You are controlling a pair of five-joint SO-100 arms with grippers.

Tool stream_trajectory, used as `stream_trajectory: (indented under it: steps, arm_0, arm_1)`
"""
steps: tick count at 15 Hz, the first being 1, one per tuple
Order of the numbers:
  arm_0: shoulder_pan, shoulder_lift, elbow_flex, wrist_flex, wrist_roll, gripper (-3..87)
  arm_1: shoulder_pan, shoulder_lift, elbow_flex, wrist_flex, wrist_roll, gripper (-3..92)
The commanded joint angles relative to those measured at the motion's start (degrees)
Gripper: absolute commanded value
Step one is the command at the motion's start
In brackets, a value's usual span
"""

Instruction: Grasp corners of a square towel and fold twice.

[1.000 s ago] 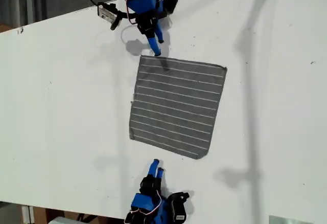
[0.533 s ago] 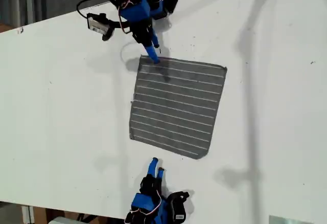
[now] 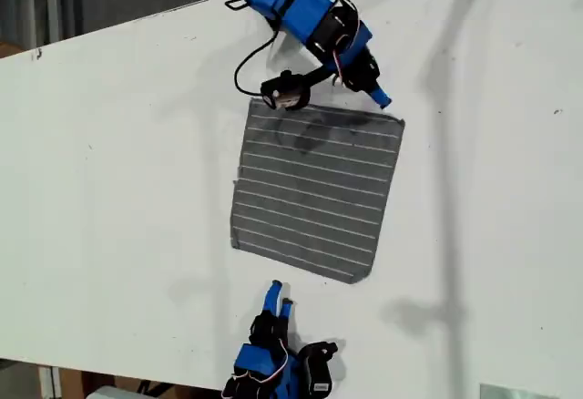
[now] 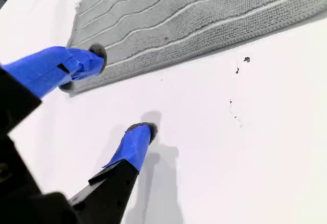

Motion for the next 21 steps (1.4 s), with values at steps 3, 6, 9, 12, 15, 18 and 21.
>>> stream_trajectory:
  steps: [3,6,9,12,15,18,21]
  arm_0:
    - [-0.26,0.09,0.26,-1.23,1.32,26.4]
    - [-0.09,0.18,0.35,-1.32,1.58,26.4]
    - [0.09,0.35,0.35,-1.41,2.02,26.3]
    - [0.09,0.44,0.35,-1.41,2.37,26.2]
    - [0.26,0.70,0.35,-1.41,2.55,26.1]
    - [0.70,0.79,0.35,-1.41,2.11,26.1]
    - [2.02,1.41,0.35,-1.67,0.18,26.4]
  arm_1:
    - [-0.35,-19.16,-28.48,2.29,-7.38,31.7]
    - [3.25,-22.76,-29.79,0.18,-11.16,30.9]
    - [7.12,-26.02,-30.32,-0.62,-14.59,30.9]
    - [9.05,-28.83,-30.23,-2.81,-16.08,30.6]
    - [8.00,-31.73,-31.46,-3.78,-14.77,26.5]
    - [4.83,-36.56,-33.22,-6.42,-12.30,20.8]
    - [4.31,-36.83,-33.22,-7.47,-11.95,1.2]
